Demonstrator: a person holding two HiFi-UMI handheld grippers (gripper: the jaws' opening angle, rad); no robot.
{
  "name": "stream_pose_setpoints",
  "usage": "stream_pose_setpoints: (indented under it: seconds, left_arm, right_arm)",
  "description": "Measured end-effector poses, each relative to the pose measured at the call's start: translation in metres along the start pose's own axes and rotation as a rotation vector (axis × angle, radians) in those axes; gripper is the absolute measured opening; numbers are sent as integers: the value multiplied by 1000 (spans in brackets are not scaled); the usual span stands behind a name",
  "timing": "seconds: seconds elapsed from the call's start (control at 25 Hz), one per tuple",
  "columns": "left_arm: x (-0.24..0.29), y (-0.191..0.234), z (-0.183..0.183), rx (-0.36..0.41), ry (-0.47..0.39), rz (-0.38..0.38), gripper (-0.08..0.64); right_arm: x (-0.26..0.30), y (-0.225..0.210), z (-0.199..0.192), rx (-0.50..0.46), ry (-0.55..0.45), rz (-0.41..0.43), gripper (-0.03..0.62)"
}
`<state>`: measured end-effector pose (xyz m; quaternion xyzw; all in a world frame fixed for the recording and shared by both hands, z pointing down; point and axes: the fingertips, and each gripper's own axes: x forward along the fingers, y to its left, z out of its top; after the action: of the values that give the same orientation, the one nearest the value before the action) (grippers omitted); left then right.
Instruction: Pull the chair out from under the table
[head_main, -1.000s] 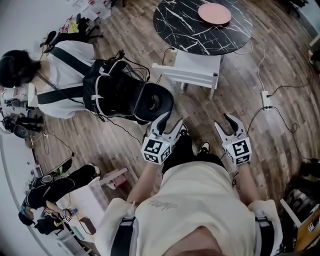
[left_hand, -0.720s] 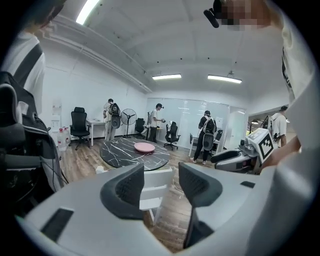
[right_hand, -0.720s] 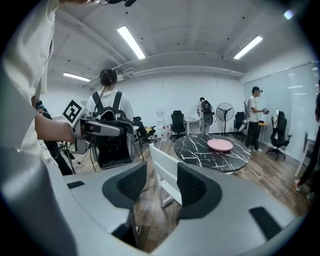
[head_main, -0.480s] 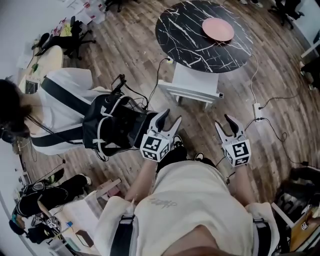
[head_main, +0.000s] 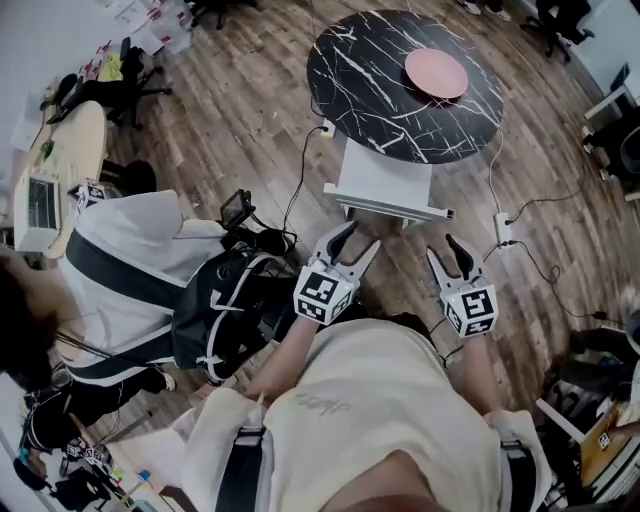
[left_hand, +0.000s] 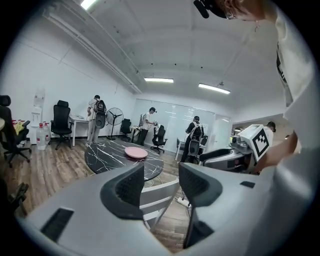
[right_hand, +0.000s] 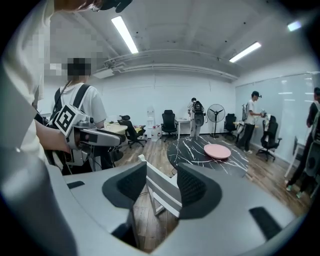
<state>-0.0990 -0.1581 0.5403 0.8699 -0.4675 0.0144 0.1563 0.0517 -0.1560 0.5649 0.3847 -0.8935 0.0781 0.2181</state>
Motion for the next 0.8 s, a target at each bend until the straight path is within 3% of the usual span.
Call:
stream_pose_setpoints:
  seconds: [0.48,0.8]
  left_arm:
    - [35,45,-4,-21,52,-47,239]
    - [78,75,9,15,88,6,239]
  right_arm:
    - [29,-18,-2,44,30,-65,195]
    - [66,-54,-1,20,15,17,202]
